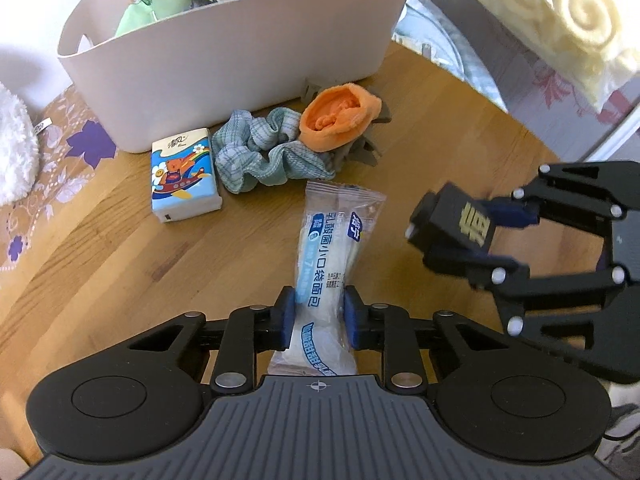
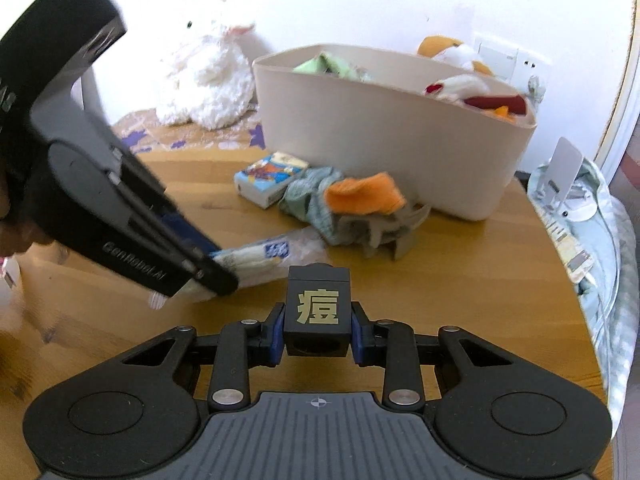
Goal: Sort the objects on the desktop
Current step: 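Lift the bread with the left tool toward the basket while the right tool lifts the black cube, then open the left tool to drop the bread while the right tool drops the black cube in the basket, then grasp the cartoon tissue pack with the left tool while the right tool grasps the orange plush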
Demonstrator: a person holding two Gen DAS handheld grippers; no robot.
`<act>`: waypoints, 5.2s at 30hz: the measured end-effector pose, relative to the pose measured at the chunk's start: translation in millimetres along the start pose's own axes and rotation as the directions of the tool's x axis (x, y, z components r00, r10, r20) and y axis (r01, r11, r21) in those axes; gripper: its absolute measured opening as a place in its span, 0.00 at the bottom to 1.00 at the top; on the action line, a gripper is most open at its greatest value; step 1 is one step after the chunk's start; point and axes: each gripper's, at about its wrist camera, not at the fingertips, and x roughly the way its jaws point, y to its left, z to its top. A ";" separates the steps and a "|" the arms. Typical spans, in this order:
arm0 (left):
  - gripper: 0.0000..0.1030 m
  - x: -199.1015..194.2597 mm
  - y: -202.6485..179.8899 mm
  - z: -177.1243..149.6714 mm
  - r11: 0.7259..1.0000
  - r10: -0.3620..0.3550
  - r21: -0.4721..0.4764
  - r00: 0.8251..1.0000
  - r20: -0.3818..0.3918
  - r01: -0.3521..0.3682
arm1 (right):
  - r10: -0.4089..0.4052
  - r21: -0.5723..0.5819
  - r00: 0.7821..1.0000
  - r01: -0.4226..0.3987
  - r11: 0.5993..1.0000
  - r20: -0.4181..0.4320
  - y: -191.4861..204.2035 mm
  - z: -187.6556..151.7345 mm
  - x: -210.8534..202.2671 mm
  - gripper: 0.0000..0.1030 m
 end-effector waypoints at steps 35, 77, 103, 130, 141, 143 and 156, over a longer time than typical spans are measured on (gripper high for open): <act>0.24 -89.6 14.9 128.2 0.972 0.158 -0.219 0.922 0.353 -0.083 | 0.011 -0.224 0.971 0.044 0.974 0.240 -119.3 147.0 -26.6 0.28; 0.72 -30.8 32.2 197.8 0.861 0.366 -0.451 0.901 0.233 -0.233 | 0.091 -0.304 0.987 -0.047 0.952 0.131 -144.1 198.5 61.4 0.82; 0.77 -52.7 60.1 98.8 0.880 0.372 -0.364 0.920 0.125 -0.306 | 0.144 -0.269 0.979 -0.102 0.958 0.143 -106.2 123.9 -4.7 1.00; 0.77 24.9 80.2 69.3 0.887 0.276 -0.370 0.960 -0.058 -0.277 | 0.192 -0.296 0.979 -0.205 0.933 -0.072 -63.3 94.1 57.6 0.88; 0.74 45.0 94.1 68.6 0.874 0.285 -0.394 0.957 -0.058 -0.284 | 0.228 -0.269 0.968 -0.248 0.931 -0.105 -63.1 96.8 68.9 0.68; 0.67 45.8 91.8 69.8 0.878 0.292 -0.386 0.956 -0.035 -0.282 | 0.239 -0.268 0.965 -0.261 0.927 -0.112 -62.0 97.7 69.3 0.58; 0.45 38.7 80.6 69.0 0.891 0.256 -0.382 0.966 -0.025 -0.246 | 0.248 -0.293 0.962 -0.271 0.917 -0.111 -66.3 100.0 64.3 0.15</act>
